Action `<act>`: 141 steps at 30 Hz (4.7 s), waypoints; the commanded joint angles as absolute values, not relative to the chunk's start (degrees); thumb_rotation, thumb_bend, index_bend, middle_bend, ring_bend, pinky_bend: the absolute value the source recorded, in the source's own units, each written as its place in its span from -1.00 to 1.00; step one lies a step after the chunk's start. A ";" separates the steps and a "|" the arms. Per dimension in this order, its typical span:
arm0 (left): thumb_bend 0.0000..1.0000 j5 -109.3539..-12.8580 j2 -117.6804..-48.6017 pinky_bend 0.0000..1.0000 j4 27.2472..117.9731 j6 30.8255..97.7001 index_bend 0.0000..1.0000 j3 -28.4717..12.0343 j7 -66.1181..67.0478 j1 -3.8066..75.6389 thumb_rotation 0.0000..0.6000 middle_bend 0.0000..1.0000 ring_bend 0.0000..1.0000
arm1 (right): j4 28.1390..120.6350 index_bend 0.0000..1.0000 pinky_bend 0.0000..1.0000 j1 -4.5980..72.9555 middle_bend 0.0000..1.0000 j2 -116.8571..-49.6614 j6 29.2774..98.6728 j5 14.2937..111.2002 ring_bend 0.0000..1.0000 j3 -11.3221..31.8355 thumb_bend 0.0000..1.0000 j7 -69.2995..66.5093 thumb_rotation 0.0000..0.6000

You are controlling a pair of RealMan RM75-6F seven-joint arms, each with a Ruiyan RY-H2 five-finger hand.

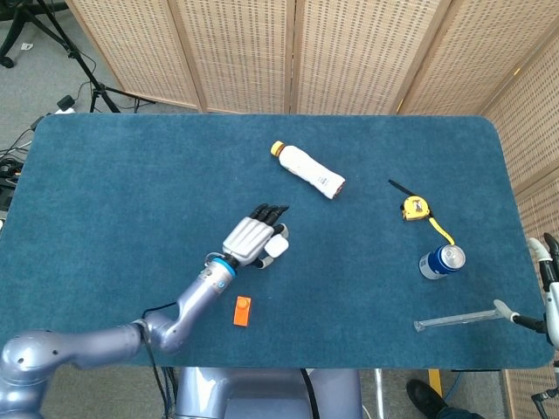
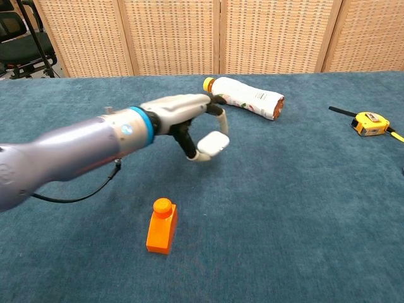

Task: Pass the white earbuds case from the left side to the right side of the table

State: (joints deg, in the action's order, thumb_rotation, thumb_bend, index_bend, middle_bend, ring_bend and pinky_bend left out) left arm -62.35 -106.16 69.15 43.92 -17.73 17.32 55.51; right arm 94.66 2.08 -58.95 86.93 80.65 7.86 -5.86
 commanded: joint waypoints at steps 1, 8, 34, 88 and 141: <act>-0.48 -58.54 -109.57 -1.00 66.11 41.71 0.00 -19.51 17.54 58.08 1.00 -1.00 -1.00 | 94.50 -1.00 -1.00 2.18 -1.00 -58.94 86.75 80.33 -1.00 8.06 -1.00 -6.12 1.00; -1.00 -60.30 -111.55 -1.00 64.87 43.91 -0.97 -19.76 14.33 58.70 1.00 -1.00 -1.00 | 94.39 -1.00 -1.00 2.00 -1.00 -58.88 87.20 80.50 -1.00 8.12 -1.00 -6.37 1.00; -1.00 -69.70 -69.97 -1.00 84.63 74.83 -1.00 -9.22 0.64 25.11 1.00 -1.00 -1.00 | 89.27 -1.00 -1.00 13.17 -1.00 -63.12 79.03 93.02 -1.00 7.33 -1.00 -5.45 1.00; -1.00 -76.01 -62.30 -1.00 88.42 79.27 -1.00 -9.87 -13.32 14.97 1.00 -1.00 -1.00 | 84.42 -0.44 -1.00 47.10 -0.32 -102.44 62.85 42.16 -0.54 11.91 -0.48 43.42 1.00; -1.00 -78.59 -64.15 -1.00 89.98 79.13 -1.00 -9.29 -7.44 14.81 1.00 -1.00 -1.00 | 71.78 0.15 -1.00 38.46 0.22 -82.41 60.72 78.57 -0.05 -2.72 -0.12 24.70 1.00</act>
